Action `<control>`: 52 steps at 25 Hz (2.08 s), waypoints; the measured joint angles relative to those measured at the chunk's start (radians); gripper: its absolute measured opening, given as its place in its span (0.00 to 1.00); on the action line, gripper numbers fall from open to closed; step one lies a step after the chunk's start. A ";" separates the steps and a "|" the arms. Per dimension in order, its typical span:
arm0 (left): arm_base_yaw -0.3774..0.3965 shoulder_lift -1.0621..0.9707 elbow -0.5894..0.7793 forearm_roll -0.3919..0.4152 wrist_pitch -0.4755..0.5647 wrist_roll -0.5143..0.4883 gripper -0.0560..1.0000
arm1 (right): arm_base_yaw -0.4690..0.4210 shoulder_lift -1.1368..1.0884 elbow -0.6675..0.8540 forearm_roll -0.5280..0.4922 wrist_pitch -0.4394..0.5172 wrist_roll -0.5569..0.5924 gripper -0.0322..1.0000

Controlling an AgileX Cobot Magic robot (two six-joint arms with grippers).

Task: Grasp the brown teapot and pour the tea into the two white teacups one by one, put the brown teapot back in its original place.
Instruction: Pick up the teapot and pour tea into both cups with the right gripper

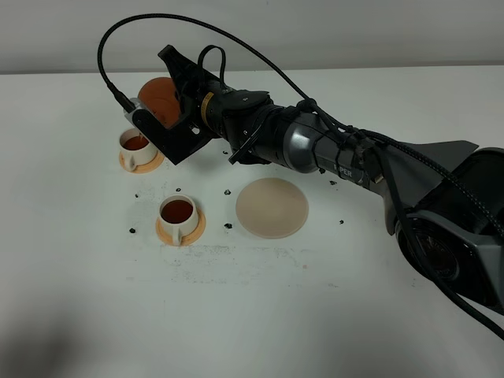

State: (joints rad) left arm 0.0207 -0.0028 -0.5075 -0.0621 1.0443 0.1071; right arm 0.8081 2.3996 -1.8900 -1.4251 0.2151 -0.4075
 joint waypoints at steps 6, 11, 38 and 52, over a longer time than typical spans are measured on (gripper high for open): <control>0.000 0.000 0.000 0.000 0.000 0.000 0.68 | 0.000 0.000 0.000 -0.022 0.001 0.000 0.14; 0.000 0.000 0.000 0.000 0.000 0.000 0.68 | 0.000 0.000 0.000 -0.050 0.005 0.001 0.14; 0.000 0.000 0.000 0.000 0.000 0.000 0.68 | 0.000 0.000 0.000 -0.099 0.010 0.041 0.14; 0.000 0.000 0.000 0.000 0.000 0.000 0.68 | -0.003 -0.010 0.000 0.126 0.008 0.102 0.14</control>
State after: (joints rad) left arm 0.0207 -0.0028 -0.5075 -0.0621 1.0443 0.1071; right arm 0.8051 2.3896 -1.8900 -1.2988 0.2227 -0.3050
